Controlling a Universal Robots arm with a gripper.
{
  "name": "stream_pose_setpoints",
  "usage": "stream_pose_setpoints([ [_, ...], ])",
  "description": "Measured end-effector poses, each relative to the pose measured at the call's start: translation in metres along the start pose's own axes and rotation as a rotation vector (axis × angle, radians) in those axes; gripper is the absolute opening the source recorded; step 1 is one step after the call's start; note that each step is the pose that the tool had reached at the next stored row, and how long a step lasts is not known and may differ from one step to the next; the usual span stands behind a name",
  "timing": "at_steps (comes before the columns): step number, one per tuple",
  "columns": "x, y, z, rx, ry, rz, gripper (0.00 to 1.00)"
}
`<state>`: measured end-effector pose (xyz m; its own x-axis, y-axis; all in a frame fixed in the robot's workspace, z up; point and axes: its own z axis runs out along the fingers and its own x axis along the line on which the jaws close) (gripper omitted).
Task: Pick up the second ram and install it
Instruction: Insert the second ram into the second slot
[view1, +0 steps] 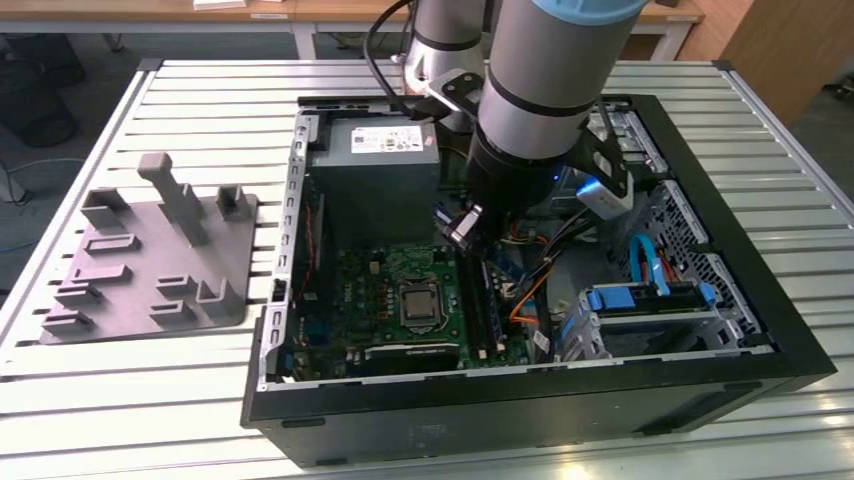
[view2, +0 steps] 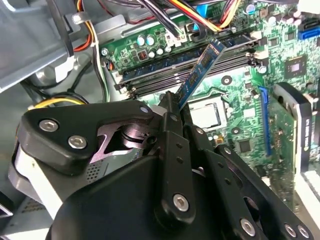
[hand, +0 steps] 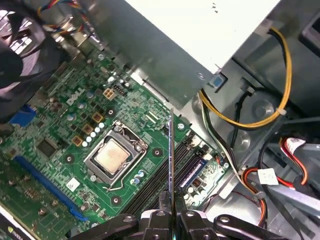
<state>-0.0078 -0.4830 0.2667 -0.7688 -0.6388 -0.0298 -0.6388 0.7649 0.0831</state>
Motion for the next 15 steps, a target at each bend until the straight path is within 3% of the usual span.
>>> stream_pose_setpoints([
  [15,0.0,-0.0001,0.0007,0.0049,-0.0138,0.165,0.14],
])
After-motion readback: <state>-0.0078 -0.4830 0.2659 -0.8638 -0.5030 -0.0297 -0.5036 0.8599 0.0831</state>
